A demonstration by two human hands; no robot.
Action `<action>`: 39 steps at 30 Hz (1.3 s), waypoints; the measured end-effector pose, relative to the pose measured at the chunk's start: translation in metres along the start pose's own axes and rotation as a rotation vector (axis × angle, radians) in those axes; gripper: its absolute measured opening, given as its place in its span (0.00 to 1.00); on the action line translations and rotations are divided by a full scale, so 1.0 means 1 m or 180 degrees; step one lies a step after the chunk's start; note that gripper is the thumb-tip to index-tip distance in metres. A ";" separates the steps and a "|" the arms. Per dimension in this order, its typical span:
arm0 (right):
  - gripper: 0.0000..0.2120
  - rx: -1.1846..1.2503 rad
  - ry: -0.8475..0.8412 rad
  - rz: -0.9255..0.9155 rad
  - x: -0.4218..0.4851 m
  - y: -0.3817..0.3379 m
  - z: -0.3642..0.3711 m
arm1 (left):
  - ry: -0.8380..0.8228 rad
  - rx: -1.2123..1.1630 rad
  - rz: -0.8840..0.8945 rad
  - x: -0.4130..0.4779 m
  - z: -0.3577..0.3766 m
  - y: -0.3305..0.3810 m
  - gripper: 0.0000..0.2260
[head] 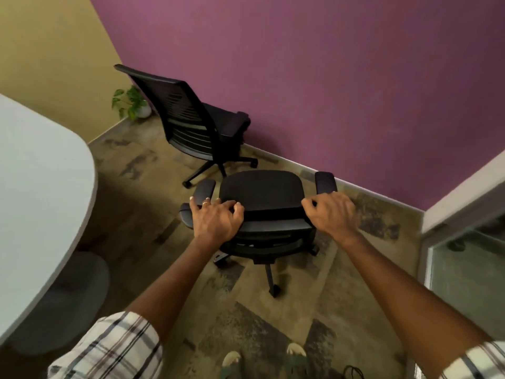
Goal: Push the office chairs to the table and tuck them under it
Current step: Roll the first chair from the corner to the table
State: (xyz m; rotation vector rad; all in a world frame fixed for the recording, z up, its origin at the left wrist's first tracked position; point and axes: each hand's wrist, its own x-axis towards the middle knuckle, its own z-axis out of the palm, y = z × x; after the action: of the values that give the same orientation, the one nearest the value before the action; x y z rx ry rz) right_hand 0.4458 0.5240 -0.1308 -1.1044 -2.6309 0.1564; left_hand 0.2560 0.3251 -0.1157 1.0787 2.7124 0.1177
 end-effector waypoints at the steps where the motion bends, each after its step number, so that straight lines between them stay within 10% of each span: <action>1: 0.24 -0.0017 -0.0069 -0.0109 0.006 0.003 -0.003 | 0.0043 -0.0068 -0.0147 -0.009 0.000 0.005 0.25; 39: 0.26 0.0558 -0.0737 -0.1990 0.090 -0.093 0.034 | 0.0597 -0.0490 -0.1844 -0.094 0.011 -0.022 0.33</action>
State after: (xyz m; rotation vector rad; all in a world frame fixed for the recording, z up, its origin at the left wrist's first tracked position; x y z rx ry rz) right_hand 0.3122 0.5238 -0.1244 -0.1870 -2.9519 0.3870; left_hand 0.3104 0.2443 -0.1136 0.2247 2.9974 0.3350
